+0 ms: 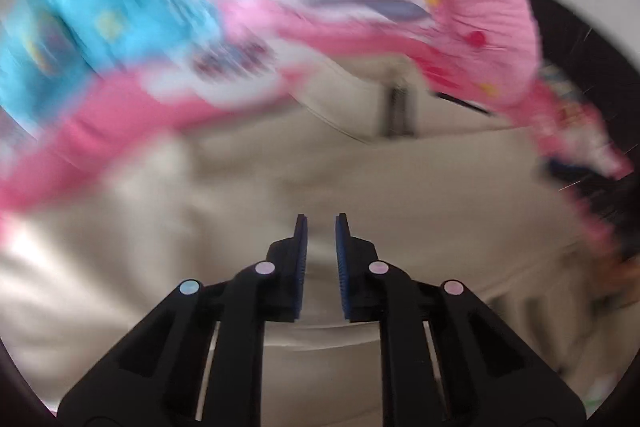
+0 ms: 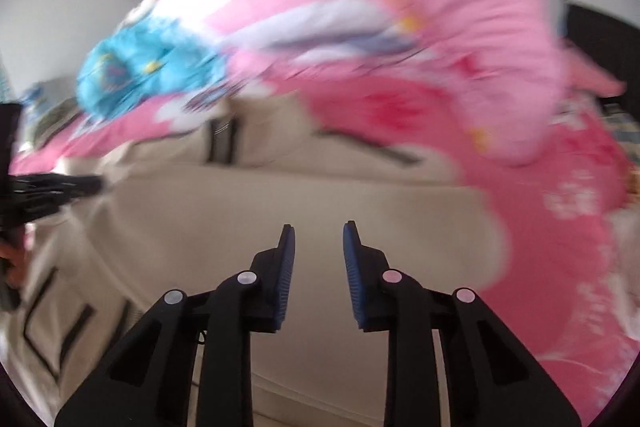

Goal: Fold large clothes

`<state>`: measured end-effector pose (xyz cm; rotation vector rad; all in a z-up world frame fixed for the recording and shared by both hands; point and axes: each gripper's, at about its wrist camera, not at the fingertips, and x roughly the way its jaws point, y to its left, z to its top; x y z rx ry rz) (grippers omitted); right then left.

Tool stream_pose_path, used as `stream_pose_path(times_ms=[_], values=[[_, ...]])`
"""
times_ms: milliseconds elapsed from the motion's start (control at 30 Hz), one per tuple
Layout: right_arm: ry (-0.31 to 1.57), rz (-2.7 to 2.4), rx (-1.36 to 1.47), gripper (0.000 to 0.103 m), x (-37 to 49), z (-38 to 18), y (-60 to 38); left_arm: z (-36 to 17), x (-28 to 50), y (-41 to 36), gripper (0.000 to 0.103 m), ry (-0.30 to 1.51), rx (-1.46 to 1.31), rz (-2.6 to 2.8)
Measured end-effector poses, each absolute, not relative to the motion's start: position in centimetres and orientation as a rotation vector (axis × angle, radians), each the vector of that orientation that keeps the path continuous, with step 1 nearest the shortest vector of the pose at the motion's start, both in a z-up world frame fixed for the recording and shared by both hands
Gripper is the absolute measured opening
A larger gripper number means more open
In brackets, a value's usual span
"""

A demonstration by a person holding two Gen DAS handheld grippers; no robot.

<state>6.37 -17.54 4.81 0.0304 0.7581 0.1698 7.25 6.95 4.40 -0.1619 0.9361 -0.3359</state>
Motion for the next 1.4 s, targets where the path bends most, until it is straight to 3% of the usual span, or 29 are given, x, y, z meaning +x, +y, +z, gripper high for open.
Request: stream_pose_path(times_ms=[67,100,167,233,333,500,767,967,1100,1400], values=[[0.840,0.166,0.028,0.025,7.9,2.3,-16.7,2.0,8.2,8.4,0.010,0.998,-0.304,-0.342],[0.872,0.157,0.049,0.024,8.3,0.8,-17.1,1.0,8.3,10.2,0.002,1.003,-0.414,-0.354],[0.853,0.190,0.164,0.022,7.9,-0.6,-18.9,-1.1,8.1,14.9,0.002,0.991,-0.693,-0.426],[0.849,0.175,0.302,0.000,7.7,-1.1,-21.4,-2.5,7.5,18.5,0.003,0.966,-0.838,-0.463],[0.861,0.179,0.377,0.000,8.0,-1.8,-22.5,-1.6,6.0,21.0,0.002,0.948,-0.759,-0.340],[0.864,0.074,0.148,0.000,7.9,-0.9,-18.9,3.1,1.2,21.9,0.002,0.893,-0.554,-0.227],[0.866,0.085,0.150,0.003,6.3,-0.2,-19.4,8.4,-10.3,40.6,0.027,0.725,-0.624,0.163],[0.869,0.045,0.103,0.004,4.6,1.2,-18.6,5.6,-18.6,53.7,0.031,0.585,-0.885,0.420],[0.846,0.069,0.111,0.004,3.3,1.6,-17.0,2.2,-21.2,57.3,0.053,0.521,-1.062,0.451],[0.836,0.041,0.041,0.006,3.1,1.1,-14.1,-0.5,-19.4,59.8,0.053,0.355,-1.196,0.335]])
